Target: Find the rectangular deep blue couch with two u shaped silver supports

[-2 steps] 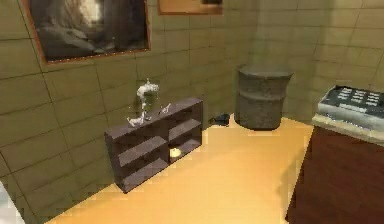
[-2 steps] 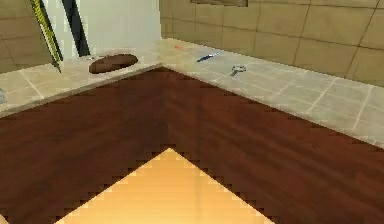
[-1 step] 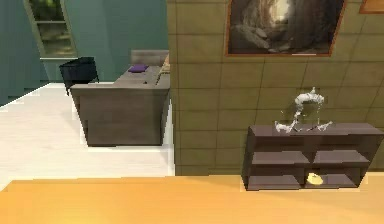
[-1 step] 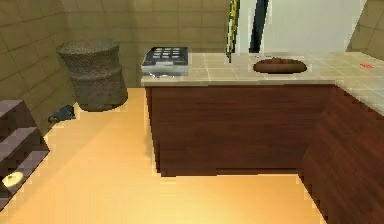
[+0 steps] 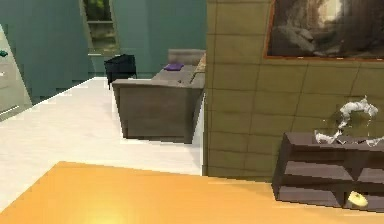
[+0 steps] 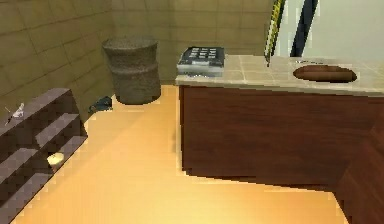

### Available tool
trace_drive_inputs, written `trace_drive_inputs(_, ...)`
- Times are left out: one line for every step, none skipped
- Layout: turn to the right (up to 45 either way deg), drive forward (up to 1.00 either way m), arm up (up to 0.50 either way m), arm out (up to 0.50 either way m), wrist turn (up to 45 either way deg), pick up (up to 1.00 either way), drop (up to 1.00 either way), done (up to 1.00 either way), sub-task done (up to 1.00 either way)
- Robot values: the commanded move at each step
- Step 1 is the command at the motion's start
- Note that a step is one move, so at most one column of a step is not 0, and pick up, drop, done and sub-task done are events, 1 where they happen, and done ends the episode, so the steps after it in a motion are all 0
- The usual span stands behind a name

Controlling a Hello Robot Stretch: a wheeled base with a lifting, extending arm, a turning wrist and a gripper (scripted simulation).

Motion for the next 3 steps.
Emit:
trace_drive_inputs(0.0,0.6,0.0,0.0,0.0,0.0,0.0,0.0,0.0)
trace_drive_inputs(-33.0,0.0,0.0,0.0,0.0,0.0,0.0,0.0,0.0)
trace_drive_inputs(0.0,0.35,0.0,0.0,0.0,0.0,0.0,0.0,0.0)
